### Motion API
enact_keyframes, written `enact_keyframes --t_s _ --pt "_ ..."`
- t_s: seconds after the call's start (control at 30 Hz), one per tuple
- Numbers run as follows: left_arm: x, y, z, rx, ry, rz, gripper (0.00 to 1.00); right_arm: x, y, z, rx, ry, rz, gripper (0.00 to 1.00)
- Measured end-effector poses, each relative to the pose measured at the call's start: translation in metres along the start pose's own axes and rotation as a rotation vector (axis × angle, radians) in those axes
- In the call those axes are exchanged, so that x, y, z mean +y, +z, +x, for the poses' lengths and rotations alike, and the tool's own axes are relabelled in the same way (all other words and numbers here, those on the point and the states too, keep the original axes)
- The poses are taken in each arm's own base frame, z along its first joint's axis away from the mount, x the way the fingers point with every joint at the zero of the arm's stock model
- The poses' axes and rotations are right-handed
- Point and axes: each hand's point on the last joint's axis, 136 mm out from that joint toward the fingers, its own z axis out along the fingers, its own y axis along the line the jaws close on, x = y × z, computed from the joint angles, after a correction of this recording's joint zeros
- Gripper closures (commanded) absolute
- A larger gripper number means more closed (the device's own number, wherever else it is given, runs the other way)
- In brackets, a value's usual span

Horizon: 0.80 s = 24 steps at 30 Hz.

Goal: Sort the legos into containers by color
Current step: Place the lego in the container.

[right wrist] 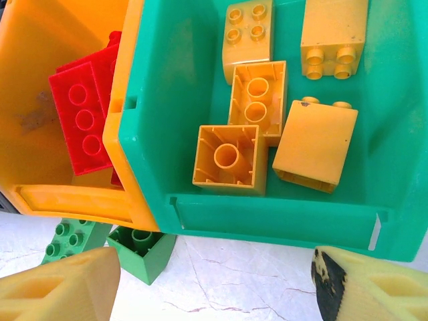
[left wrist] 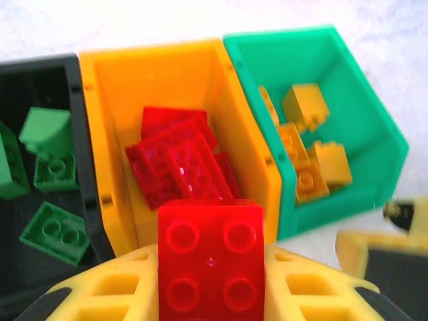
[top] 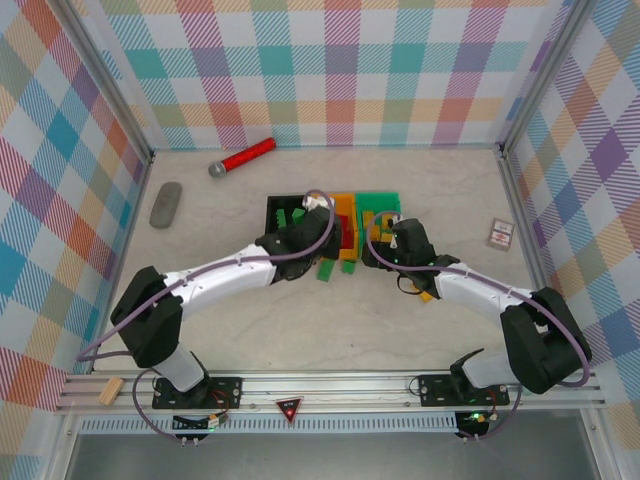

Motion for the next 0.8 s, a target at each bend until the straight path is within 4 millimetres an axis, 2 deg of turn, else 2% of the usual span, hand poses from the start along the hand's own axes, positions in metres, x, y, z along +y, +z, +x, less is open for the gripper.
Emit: enact_keyframes --t_s 0.17,0.33,0.57,0.73,0.8 --pt "0.01 0.019 -0.036 0.006 -0.058 -0.027 0.72 -0.001 0.001 0.001 0.005 0.0 0.003 0.24" --pt "0.019 0.048 -0.055 0.041 -0.091 -0.048 0.71 -0.002 0.003 0.003 0.011 0.0 0.006 0.24" --pt "0.017 0.074 -0.052 0.098 -0.08 -0.057 0.64 -0.004 0.008 0.008 0.03 0.0 0.015 0.24" --pt "0.022 0.083 -0.041 0.133 -0.061 -0.085 0.58 -0.004 0.008 0.009 0.034 0.0 0.011 0.24" --pt "0.024 0.085 -0.038 0.142 -0.055 -0.093 0.52 -0.003 0.008 0.009 0.034 0.001 0.005 0.24"
